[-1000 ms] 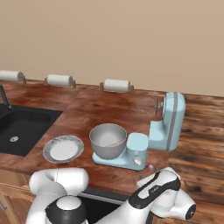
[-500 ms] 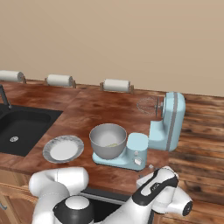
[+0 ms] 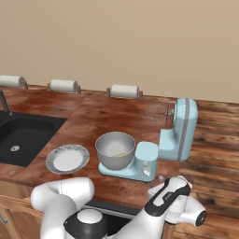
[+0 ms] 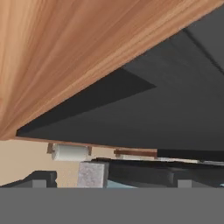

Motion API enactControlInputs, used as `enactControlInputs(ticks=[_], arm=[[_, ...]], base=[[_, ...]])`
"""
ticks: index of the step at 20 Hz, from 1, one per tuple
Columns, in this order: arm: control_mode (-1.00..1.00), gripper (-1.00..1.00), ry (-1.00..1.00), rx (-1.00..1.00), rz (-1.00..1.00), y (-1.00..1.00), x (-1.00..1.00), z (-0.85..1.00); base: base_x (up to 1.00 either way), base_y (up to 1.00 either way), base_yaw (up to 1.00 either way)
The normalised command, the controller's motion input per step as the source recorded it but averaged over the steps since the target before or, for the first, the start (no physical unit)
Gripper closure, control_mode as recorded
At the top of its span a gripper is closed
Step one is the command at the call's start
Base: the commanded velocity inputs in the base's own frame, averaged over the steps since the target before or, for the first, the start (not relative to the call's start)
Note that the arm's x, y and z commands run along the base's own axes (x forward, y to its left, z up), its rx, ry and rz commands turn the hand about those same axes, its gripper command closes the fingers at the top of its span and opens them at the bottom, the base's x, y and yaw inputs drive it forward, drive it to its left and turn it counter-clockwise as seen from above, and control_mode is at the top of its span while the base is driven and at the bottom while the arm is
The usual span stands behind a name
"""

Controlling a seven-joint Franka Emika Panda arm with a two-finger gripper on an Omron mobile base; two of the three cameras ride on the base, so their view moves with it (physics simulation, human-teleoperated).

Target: Add butter and sugar cubes to the stand mixer bowl and then turn on the stand mixer to begin making frosting.

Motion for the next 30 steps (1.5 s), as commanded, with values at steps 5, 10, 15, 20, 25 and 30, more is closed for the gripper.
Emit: enactControlInputs(ticks=[5, 10, 15, 20, 25, 30], arm=[[-1.00, -1.00, 0.00, 0.00, 0.01, -0.24, 0.11, -0.14], [-1.00, -1.00, 0.00, 0.00, 0.00, -0.05, 0.18, -0.25], [-1.00, -1.00, 0.00, 0.00, 0.00, 0.00, 0.20, -0.35], [-1.00, -1.00, 0.00, 0.00, 0.01, 0.00, 0.05, -0.30], [-1.00, -1.00, 0.00, 0.00, 0.06, 0.01, -0.03, -0.28], [-1.00, -1.00, 0.00, 0.00, 0.09, 0.14, 0.00, -0.27]], base=[[0.00, 0.00, 0.00], [0.00, 0.00, 0.00], [0.00, 0.00, 0.00], [0.00, 0.00, 0.00], [0.00, 0.00, 0.00], [0.00, 0.00, 0.00]])
